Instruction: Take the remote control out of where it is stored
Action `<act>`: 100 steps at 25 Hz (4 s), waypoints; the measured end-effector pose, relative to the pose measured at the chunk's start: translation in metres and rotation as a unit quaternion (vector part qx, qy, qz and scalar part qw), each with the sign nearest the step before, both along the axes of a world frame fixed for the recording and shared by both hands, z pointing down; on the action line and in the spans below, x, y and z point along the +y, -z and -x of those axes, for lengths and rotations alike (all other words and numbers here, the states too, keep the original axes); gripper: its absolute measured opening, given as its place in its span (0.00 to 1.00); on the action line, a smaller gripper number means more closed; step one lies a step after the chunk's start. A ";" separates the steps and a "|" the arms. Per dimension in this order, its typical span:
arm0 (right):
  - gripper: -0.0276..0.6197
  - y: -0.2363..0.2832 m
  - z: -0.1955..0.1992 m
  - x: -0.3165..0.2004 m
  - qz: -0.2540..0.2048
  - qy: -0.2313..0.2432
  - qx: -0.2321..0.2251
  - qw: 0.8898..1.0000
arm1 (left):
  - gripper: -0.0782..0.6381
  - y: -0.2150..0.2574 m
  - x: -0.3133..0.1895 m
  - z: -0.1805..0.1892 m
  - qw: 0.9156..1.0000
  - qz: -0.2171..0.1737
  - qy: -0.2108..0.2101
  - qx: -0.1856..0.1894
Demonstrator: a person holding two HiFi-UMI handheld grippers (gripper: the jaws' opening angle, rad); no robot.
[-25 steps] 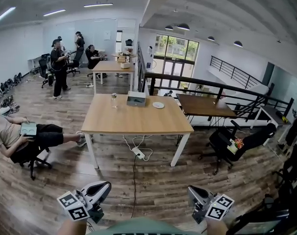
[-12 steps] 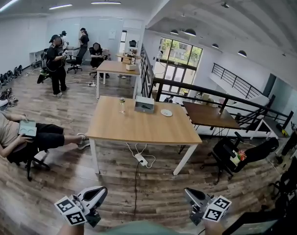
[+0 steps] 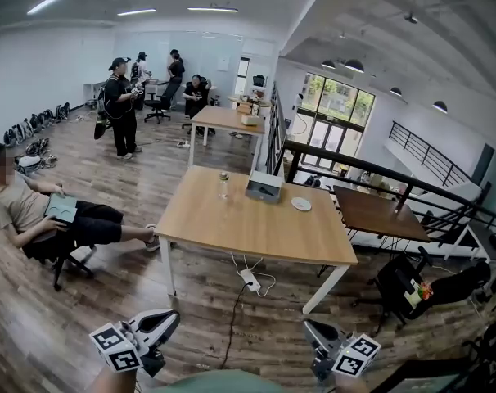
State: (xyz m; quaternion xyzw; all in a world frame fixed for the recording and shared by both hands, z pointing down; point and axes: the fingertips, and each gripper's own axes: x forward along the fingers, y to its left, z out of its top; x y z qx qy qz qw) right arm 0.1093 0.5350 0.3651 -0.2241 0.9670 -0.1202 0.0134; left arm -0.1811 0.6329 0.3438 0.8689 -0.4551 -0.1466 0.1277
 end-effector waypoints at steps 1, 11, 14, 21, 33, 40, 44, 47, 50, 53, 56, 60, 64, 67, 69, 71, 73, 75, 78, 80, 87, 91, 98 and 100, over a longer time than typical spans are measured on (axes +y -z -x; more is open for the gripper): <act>0.04 0.001 -0.007 -0.014 -0.002 0.006 -0.002 1.000 | 0.10 0.004 -0.010 -0.010 1.000 -0.001 0.006 0.001; 0.04 0.006 -0.119 -0.119 -0.007 0.027 -0.018 0.999 | 0.10 0.026 -0.098 -0.141 1.000 -0.006 0.009 -0.017; 0.04 -0.006 -0.151 -0.137 0.000 0.018 -0.021 1.000 | 0.10 0.017 -0.118 -0.173 1.000 0.003 -0.008 -0.019; 0.04 -0.012 -0.194 -0.169 0.001 -0.019 -0.044 0.999 | 0.10 0.020 -0.173 -0.212 0.998 0.021 -0.051 -0.028; 0.04 -0.026 -0.171 -0.216 0.013 -0.067 -0.009 0.998 | 0.10 -0.005 -0.249 -0.179 0.994 0.025 -0.104 0.023; 0.04 -0.002 -0.079 -0.272 0.002 -0.101 -0.007 0.995 | 0.10 0.007 -0.327 -0.076 0.990 0.007 -0.131 0.044; 0.04 0.011 -0.009 -0.303 -0.011 -0.091 0.001 0.996 | 0.10 0.019 -0.357 -0.002 0.991 -0.012 -0.122 0.044; 0.04 0.013 0.039 -0.323 -0.011 -0.080 0.006 0.997 | 0.10 0.017 -0.372 0.046 0.993 -0.015 -0.110 0.043; 0.04 0.014 0.079 -0.341 -0.010 -0.069 0.015 0.997 | 0.10 0.009 -0.383 0.084 0.994 -0.011 -0.101 0.048; 0.04 0.011 0.113 -0.354 -0.007 -0.055 0.026 0.998 | 0.10 -0.003 -0.390 0.114 0.994 -0.003 -0.091 0.055; 0.04 0.011 0.142 -0.367 -0.006 -0.034 0.039 0.999 | 0.10 -0.008 -0.394 0.136 0.995 -0.006 -0.078 0.062; 0.04 0.015 0.165 -0.390 -0.006 -0.011 0.049 0.999 | 0.10 -0.017 -0.398 0.154 0.997 0.003 -0.053 0.060; 0.04 0.005 0.170 -0.415 0.004 0.007 0.043 0.999 | 0.10 -0.031 -0.413 0.160 0.997 0.030 -0.031 0.057; 0.04 -0.009 0.162 -0.446 0.014 0.022 0.036 0.999 | 0.10 -0.029 -0.439 0.147 0.998 0.025 -0.019 0.047; 0.04 -0.017 0.153 -0.475 0.014 0.035 0.029 0.999 | 0.10 -0.026 -0.462 0.133 0.999 0.019 -0.010 0.034; 0.04 -0.020 0.144 -0.511 0.007 0.052 0.026 0.998 | 0.10 -0.024 -0.489 0.117 1.000 0.017 0.007 0.020; 0.04 -0.018 0.128 -0.548 0.002 0.066 0.025 0.997 | 0.10 -0.021 -0.518 0.096 0.999 0.025 0.027 0.017; 0.04 -0.010 0.111 -0.577 -0.009 0.083 0.026 0.996 | 0.10 -0.017 -0.540 0.069 0.999 0.031 0.038 0.015; 0.04 -0.006 0.092 -0.620 -0.020 0.098 0.019 0.995 | 0.10 -0.012 -0.579 0.044 0.997 0.040 0.056 0.019; 0.04 -0.012 0.078 -0.644 -0.013 0.104 0.011 0.994 | 0.10 -0.006 -0.605 0.027 0.997 0.039 0.061 0.028; 0.04 -0.039 0.044 -0.704 0.024 0.102 -0.009 0.995 | 0.10 -0.010 -0.654 -0.017 0.996 0.064 0.059 -0.010; 0.04 -0.046 0.054 -0.724 0.031 0.100 -0.005 0.994 | 0.10 -0.013 -0.676 -0.003 0.996 0.068 0.063 0.001; 0.04 -0.037 0.117 -0.747 0.015 0.069 0.022 0.997 | 0.10 -0.027 -0.704 0.068 0.998 0.045 0.038 0.014; 0.04 -0.024 0.144 -0.753 0.008 0.055 0.026 0.998 | 0.10 -0.027 -0.715 0.102 0.999 0.039 0.031 0.016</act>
